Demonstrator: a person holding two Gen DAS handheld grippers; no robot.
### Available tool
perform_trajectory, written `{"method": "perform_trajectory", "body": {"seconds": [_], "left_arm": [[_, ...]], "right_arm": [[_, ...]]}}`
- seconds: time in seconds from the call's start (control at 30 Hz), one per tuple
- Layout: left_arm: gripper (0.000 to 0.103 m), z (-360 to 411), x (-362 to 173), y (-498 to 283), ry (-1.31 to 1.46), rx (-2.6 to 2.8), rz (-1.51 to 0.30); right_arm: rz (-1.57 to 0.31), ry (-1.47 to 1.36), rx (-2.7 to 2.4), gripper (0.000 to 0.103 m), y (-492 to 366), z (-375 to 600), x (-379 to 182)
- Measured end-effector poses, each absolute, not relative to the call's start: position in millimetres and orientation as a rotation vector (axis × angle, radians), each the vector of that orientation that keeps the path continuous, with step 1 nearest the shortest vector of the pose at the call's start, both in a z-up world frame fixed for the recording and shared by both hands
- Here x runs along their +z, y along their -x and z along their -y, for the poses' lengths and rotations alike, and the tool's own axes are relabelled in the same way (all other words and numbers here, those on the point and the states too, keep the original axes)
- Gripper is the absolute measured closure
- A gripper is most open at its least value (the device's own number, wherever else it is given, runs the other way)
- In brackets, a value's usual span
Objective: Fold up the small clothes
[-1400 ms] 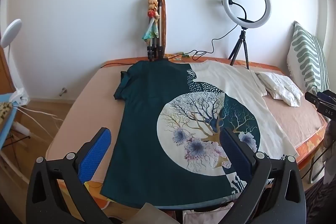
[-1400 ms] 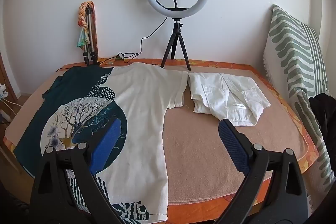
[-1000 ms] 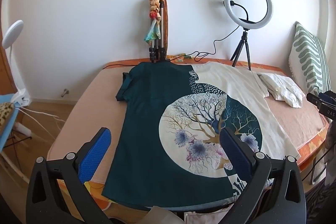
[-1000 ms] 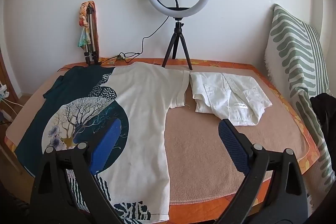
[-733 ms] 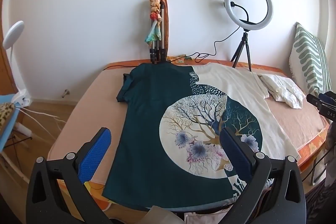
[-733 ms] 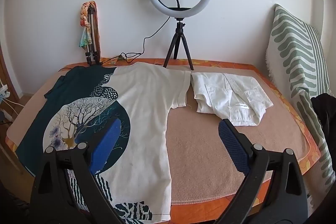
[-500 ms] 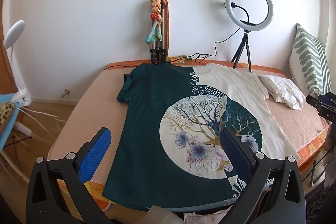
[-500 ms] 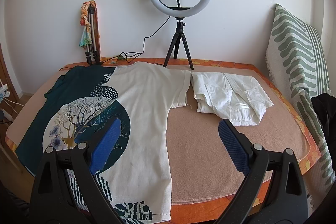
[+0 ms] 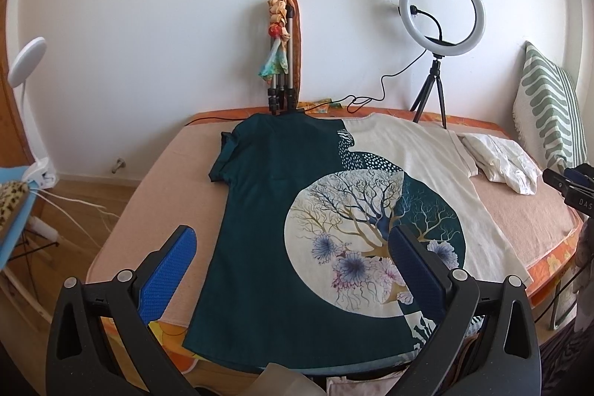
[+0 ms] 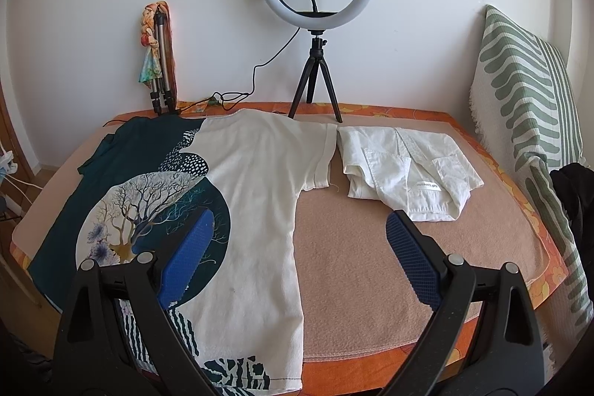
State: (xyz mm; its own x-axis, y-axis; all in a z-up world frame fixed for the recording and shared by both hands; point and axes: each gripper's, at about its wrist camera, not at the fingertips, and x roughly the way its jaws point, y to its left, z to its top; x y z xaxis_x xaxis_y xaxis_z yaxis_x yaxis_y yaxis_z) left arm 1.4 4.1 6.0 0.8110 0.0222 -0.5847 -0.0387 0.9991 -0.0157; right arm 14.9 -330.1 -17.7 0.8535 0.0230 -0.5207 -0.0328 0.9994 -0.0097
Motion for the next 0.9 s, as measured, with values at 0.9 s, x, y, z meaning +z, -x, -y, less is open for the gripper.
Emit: {"method": "perform_trajectory", "body": {"seconds": [0.9], "left_arm": [[0.001,-2.7,5.4,1.1,0.023,0.035,-0.622]], "right_arm": [[-0.555,0.015,0.036,0.007,-15.9,329.0,-19.3]]}}
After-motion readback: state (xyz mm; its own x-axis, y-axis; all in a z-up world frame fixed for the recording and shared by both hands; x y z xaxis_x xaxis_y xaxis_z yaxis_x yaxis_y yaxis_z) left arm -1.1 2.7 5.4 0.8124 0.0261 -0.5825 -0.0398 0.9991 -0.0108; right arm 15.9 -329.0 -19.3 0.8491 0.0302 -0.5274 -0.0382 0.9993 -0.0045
